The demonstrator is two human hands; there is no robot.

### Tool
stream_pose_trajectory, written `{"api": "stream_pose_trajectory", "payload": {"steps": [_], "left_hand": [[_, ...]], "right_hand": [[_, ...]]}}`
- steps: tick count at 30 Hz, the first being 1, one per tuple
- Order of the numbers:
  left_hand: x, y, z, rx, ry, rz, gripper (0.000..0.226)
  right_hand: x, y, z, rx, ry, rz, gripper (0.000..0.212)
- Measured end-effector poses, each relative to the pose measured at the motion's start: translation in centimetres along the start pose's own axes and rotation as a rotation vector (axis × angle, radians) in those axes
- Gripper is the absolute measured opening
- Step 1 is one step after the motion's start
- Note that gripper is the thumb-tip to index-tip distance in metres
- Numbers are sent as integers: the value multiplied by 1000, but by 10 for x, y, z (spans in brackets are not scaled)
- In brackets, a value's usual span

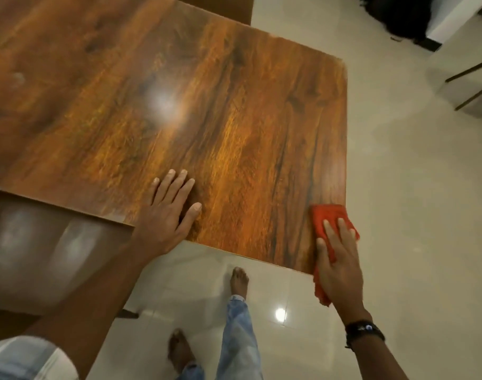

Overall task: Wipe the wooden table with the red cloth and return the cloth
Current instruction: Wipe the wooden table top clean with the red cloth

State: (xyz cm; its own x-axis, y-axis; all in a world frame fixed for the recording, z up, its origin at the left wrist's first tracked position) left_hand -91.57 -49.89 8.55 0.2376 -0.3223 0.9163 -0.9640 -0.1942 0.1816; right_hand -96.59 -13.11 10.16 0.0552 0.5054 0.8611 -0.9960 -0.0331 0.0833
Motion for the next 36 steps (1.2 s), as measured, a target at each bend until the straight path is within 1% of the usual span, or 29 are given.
{"api": "stream_pose_trajectory", "payload": {"steps": [1, 2, 3, 4, 5, 7, 8, 10, 12, 16, 19, 22, 24, 27, 30, 33, 36], "left_hand": [[0, -1, 1, -2, -3, 11, 64], [1, -2, 2, -4, -11, 21, 64], [3, -3, 3, -7, -19, 32, 64], [5, -3, 3, -13, -29, 44, 65], [7, -4, 2, -23, -46, 50, 66], [10, -3, 1, -30, -106, 54, 65], [12, -3, 3, -18, -145, 51, 65], [18, -6, 13, 21, -166, 17, 64], [27, -15, 31, 70, -95, -57, 62], [53, -40, 83, 255, -111, -150, 60], [74, -56, 114, 397, -144, -207, 63], [90, -70, 130, 503, -152, -252, 68], [96, -77, 132, 548, -146, -265, 70], [97, -82, 128, 567, -167, -237, 71], [92, -74, 118, 535, -197, -208, 73], [86, -51, 102, 493, -240, -204, 74], [73, -18, 83, 420, -279, -200, 70]], "right_hand": [[-1, 1, 1, -86, 13, -31, 54], [-4, 0, 6, -134, 12, -60, 54], [-8, -5, 15, -129, -8, -80, 53], [-14, -12, 28, -59, -33, -78, 52], [-24, -22, 43, 63, -48, -55, 51], [-49, -41, 82, 302, -31, 41, 50], [-64, -47, 105, 371, -18, 91, 50], [-95, -50, 155, 445, -18, 168, 50], [-124, -48, 202, 545, -33, 219, 52], [-176, -42, 279, 693, -43, 316, 56], [-207, -39, 334, 826, -57, 369, 54], [-232, -39, 380, 922, -73, 409, 58], [-240, -40, 395, 950, -83, 432, 57], [-234, -38, 392, 929, 16, 482, 54], [-205, -36, 353, 886, 51, 466, 48], [-158, -28, 282, 792, 15, 410, 49], [-102, -8, 191, 622, -50, 318, 49]]}}
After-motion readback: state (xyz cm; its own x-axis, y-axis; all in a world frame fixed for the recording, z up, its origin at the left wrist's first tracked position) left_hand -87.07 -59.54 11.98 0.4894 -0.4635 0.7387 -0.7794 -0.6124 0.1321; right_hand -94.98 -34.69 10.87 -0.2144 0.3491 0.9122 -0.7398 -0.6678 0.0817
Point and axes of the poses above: each hand's wrist, its own y-axis towards the middle knuckle, its own x-axis out of the back of the hand, z = x × y, the point moved 2 cm from there along y, towards the middle knuckle, and after that the axes turned 7 degrees about -z, right-handed, at the moved point
